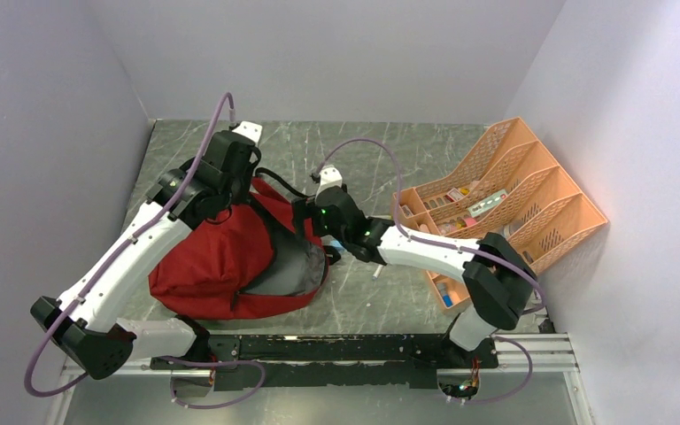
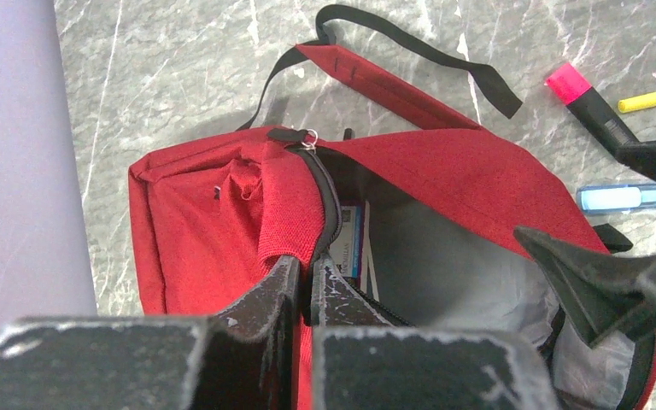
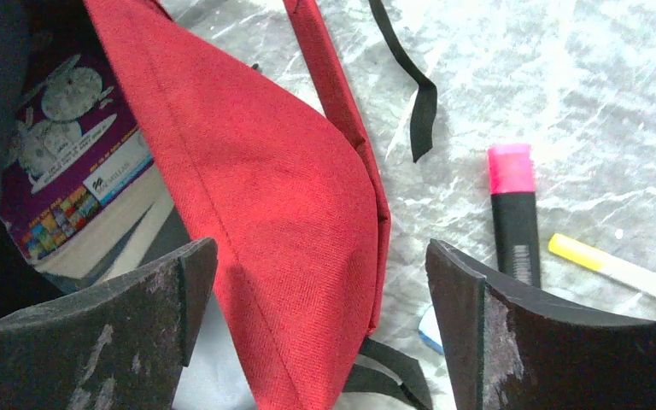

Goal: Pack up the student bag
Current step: Place the book in the student bag, then zip the student bag at the center of the board.

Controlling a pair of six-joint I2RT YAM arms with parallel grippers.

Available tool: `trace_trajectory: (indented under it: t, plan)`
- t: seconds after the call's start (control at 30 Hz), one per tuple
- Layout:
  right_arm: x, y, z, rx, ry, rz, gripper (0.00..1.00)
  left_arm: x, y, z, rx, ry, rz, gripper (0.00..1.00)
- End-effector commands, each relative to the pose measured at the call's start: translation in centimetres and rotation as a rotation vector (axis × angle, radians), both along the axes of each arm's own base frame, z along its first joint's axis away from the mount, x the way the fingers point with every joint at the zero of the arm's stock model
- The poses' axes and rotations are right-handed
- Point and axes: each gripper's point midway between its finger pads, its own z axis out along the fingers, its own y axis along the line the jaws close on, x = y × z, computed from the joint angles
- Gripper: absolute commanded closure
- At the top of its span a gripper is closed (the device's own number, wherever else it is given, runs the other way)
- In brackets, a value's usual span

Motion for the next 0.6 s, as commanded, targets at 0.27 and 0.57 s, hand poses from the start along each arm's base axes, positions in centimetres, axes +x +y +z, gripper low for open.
trace_trajectory:
  t: [0.27,0.57]
  plan:
    - [-2.2,2.1,2.5,-0.115,-0.244,0.356,0.0,0.6,-0.5,0.3,-0.028,-0.036,-0.017,0.95]
    - [-0.6,3.5,-0.2,-0.218,-0.255,0.364,0.0,0.5,-0.4,0.4,-0.025,-0.036,-0.014,0.95]
